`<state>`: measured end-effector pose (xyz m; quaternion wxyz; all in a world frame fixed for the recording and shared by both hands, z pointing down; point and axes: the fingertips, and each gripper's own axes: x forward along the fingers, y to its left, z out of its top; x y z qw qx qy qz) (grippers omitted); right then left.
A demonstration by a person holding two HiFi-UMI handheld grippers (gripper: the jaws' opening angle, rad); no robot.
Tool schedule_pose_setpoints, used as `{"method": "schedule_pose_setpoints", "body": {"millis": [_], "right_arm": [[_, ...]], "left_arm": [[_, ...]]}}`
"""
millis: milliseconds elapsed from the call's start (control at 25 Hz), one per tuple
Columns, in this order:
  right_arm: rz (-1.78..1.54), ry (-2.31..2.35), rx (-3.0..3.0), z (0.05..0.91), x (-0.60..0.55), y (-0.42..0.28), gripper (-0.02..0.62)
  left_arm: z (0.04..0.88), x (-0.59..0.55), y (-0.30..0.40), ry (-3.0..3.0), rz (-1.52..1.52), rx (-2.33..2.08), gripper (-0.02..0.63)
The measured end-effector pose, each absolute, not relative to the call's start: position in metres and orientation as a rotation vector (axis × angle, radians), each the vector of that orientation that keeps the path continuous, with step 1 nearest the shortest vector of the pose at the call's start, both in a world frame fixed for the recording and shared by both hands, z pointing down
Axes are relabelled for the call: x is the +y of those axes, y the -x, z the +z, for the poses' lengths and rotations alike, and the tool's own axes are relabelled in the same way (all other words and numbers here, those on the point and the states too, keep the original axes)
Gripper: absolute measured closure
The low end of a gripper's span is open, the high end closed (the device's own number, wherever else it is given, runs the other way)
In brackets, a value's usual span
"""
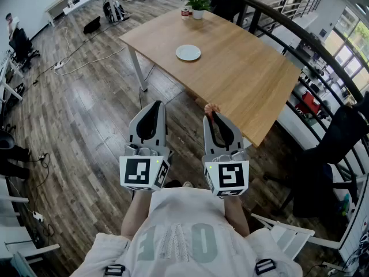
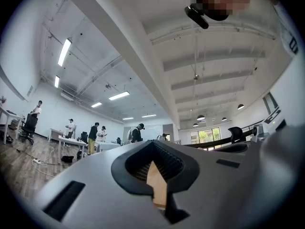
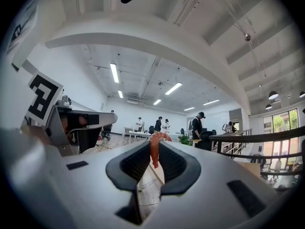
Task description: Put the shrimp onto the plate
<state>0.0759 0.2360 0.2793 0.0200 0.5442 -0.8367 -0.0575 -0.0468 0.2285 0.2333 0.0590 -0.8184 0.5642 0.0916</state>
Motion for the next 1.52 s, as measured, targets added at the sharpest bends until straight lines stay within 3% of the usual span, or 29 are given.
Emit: {"method": "schedule_pose_setpoints", "body": {"millis": [960,1520], "right_arm": [[-0.089,-1.61,-2.671,0.294,0.215,-0.082,0.531],[-0.092,-1.611,-2.643,0.297,0.129,-0.083,0.532]], "left_arm": [[0.245,0.208,0.078,2.41,0.212,1.851,0.597],[0.252,0.113,0.083,2.435,0.237,1.82,0.597]]}}
